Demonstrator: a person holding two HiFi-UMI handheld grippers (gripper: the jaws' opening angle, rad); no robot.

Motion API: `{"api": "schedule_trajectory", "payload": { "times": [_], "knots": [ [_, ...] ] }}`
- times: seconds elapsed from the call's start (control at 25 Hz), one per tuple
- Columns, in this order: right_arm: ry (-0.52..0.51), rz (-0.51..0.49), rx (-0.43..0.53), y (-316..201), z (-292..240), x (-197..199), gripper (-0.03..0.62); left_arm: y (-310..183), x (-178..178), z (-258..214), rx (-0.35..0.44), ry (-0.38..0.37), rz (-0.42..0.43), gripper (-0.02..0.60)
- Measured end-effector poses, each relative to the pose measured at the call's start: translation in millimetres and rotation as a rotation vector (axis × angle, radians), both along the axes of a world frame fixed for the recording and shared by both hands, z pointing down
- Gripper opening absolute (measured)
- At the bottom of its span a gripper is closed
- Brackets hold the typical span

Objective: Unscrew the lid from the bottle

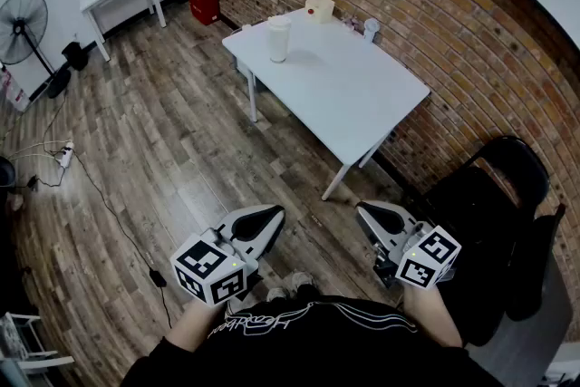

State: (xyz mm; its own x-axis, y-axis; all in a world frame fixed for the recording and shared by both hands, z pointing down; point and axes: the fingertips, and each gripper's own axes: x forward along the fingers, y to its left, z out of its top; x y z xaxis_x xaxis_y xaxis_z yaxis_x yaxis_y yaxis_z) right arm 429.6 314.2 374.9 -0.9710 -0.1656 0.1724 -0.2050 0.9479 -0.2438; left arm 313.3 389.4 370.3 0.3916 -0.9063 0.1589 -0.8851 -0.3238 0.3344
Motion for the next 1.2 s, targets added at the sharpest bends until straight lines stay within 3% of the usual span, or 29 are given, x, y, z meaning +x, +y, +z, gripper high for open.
{"api": "schedule_trajectory", "payload": {
  "times": [0.48,0.72,0.8,0.84,0.92,1.2],
  "knots": [
    [-0.029,0.001,0.049,39,-22,-19,-0.006,48,-18,-14,0.034,-0.011,-0.038,0.032],
    [-0.04,-0.011,0.049,55,-20,-28,-0.008,68,-34,-18,0.05,-0.081,-0.097,0.034],
    [-0.041,-0.004,0.05,53,-21,-30,0.019,71,-41,-22,0.064,-0.089,-0.114,0.035],
    [-0.042,0.001,0.052,50,-22,-32,0.048,72,-44,-22,0.067,-0.09,-0.118,0.05],
    [-0.039,0.009,0.05,43,-19,-36,0.116,72,-48,-20,0.063,-0.095,-0.125,0.222],
    [-0.047,-0.001,0.039,8,-13,-69,0.263,58,-83,-8,0.046,-0.095,-0.191,0.3]
  ]
}}
